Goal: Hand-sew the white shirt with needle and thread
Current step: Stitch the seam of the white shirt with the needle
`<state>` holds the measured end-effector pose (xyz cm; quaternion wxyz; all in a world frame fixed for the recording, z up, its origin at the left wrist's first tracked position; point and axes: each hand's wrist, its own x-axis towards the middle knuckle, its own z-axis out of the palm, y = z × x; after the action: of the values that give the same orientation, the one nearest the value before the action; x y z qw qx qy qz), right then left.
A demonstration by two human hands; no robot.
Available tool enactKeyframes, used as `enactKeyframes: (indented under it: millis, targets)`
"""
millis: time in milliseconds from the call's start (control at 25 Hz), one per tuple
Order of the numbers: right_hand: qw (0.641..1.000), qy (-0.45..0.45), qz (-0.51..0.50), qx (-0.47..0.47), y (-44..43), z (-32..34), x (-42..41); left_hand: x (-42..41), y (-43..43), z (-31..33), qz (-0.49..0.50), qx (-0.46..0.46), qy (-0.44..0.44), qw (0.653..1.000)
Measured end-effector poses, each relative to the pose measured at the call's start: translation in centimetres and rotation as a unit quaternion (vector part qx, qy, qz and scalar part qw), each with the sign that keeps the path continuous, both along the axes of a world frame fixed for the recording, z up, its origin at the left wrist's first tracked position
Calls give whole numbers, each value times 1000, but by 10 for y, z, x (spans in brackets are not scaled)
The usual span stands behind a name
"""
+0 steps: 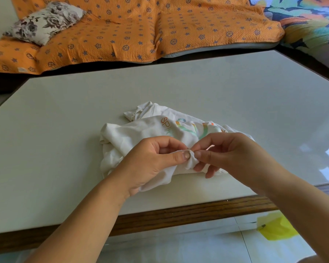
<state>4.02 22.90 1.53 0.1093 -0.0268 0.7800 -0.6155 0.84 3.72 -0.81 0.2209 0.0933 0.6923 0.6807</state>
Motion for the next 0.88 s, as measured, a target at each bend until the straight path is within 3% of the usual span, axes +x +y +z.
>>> enactKeyframes:
  millis: [720, 880]
  targets:
    - [997, 73, -33, 21, -7, -1, 6, -1, 4, -4, 21, -4, -23, 999]
    - [993, 82, -42, 71, -8, -7, 3, 0, 6, -5, 22, -27, -18, 999]
